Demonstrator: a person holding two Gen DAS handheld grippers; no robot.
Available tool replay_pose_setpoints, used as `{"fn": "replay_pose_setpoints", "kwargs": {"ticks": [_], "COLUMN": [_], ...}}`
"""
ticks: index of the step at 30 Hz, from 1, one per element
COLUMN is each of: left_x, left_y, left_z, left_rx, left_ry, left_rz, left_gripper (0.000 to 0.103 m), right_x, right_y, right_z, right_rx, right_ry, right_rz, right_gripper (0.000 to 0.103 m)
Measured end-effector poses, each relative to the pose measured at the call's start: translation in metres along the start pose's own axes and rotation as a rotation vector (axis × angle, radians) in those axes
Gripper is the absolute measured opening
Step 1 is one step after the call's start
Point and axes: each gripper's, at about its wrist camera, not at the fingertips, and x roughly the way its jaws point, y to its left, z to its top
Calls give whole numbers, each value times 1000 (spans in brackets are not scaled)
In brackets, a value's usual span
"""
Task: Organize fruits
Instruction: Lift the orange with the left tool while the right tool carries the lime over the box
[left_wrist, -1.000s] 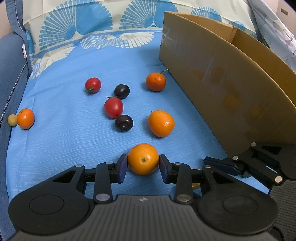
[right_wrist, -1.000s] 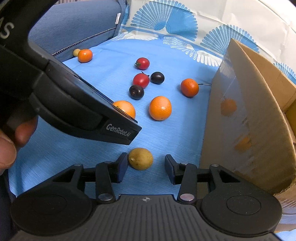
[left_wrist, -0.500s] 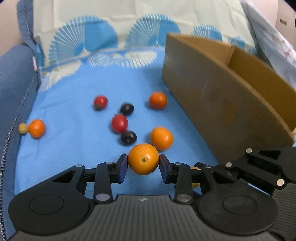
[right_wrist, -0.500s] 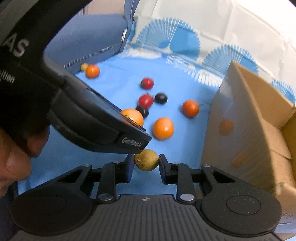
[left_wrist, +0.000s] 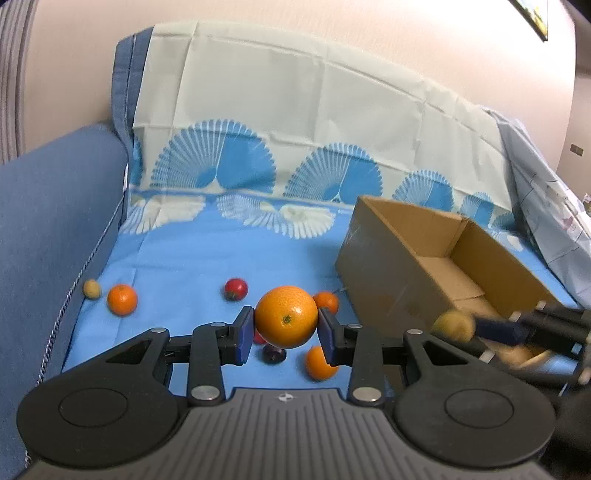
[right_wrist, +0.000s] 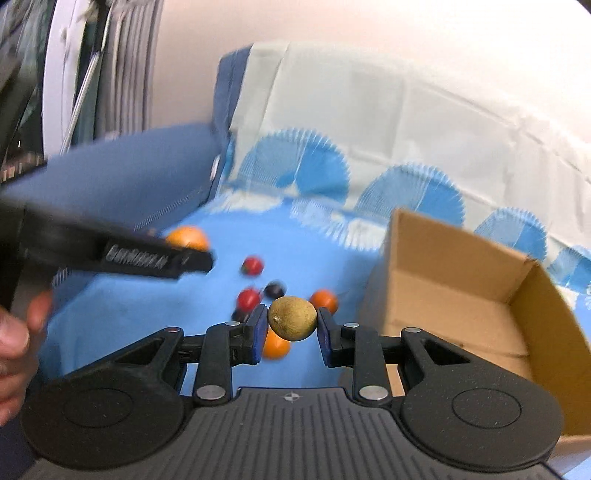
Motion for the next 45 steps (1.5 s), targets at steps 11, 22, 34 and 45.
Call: {"fn": "replay_pose_setpoints", "kwargs": {"ticks": [11, 22, 34, 45], "left_x": [-5, 13, 27, 41], "left_y": [-55, -112, -129, -150], "left_z": [20, 13, 10, 5], "left_rx": [93, 197, 140, 151], "left_ry": [-9, -6, -77, -92], "left_rz": [-66, -115, -202, -277], "left_gripper": [41, 41, 41, 41], "right_x": [-39, -35, -44, -35], "right_y": [-105, -179, -210, -217], "right_z": [39, 17, 5, -2], "right_rx": [126, 262, 272, 239], "right_ry": [-130, -163, -142, -100], "right_rz": [-116, -262, -335, -372], "right_gripper": [30, 30, 30, 30]}}
